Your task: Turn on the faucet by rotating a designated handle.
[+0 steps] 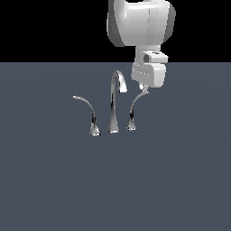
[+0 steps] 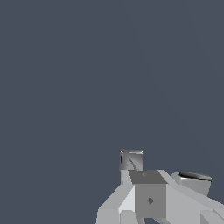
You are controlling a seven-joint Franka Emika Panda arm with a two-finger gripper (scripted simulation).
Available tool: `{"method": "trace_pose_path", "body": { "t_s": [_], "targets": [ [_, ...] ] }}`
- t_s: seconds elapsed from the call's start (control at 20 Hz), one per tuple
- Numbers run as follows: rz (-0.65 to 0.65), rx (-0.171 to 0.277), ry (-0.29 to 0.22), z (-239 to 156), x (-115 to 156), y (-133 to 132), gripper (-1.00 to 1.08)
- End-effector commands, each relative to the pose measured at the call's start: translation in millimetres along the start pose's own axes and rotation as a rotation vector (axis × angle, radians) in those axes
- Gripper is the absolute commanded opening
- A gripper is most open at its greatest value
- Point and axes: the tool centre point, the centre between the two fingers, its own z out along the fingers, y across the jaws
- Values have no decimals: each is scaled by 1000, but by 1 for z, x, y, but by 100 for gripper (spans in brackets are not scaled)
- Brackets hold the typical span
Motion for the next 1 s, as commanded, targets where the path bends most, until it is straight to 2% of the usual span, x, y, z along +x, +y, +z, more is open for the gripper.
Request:
{"method": "trace_pose_path", "body": {
  "t_s": [0.0,0.1,0.15,0.95],
  "targets": [
    [7,-7,0,0,7,13,-100],
    [7,-7,0,0,8,17,-100],
    [-5,4,-1,0,0,6,-100],
    [5,-5,0,0,-8,55,-100]
  ]
}}
